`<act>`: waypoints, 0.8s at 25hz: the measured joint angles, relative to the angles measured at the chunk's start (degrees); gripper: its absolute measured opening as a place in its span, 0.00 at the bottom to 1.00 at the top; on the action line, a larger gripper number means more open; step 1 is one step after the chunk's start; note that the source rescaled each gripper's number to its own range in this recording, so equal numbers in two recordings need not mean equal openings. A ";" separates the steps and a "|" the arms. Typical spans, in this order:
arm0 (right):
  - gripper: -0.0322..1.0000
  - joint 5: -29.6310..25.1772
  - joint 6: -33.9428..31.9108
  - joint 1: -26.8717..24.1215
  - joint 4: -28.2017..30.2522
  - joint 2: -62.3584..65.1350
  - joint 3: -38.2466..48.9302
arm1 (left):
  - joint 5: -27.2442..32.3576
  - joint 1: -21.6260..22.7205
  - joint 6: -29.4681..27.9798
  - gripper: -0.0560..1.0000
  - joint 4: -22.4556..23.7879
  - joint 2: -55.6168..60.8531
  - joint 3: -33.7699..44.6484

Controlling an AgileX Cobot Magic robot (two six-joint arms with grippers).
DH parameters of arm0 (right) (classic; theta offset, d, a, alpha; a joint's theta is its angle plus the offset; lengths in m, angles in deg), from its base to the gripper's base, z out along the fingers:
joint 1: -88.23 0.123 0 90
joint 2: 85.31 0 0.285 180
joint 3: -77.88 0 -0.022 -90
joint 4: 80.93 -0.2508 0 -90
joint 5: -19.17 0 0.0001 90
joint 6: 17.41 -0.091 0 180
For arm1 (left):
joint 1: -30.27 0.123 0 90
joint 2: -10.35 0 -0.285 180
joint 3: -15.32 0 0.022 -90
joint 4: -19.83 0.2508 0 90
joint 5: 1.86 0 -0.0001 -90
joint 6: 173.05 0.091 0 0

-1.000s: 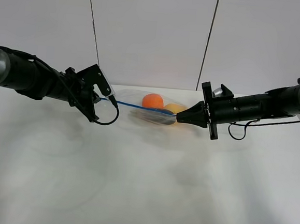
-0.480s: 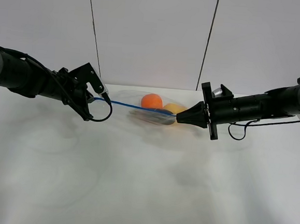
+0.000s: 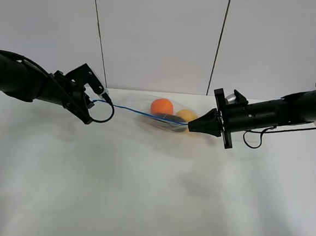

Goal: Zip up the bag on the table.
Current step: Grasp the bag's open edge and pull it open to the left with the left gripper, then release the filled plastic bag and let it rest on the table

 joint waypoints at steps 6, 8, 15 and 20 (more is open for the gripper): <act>0.03 0.00 0.00 0.00 0.32 0.00 0.00 | -3.06 0.92 -2.43 0.98 -0.25 0.00 0.00; 0.03 0.00 0.00 0.00 0.32 0.00 0.00 | -3.37 2.69 -3.48 1.00 -1.34 0.00 0.00; 0.03 0.00 0.00 0.00 0.37 0.00 0.00 | -2.81 8.97 -8.08 0.95 -15.15 0.00 0.00; 0.03 0.00 0.00 0.00 0.37 0.00 0.00 | 7.25 12.16 -8.34 0.93 -22.90 0.00 0.00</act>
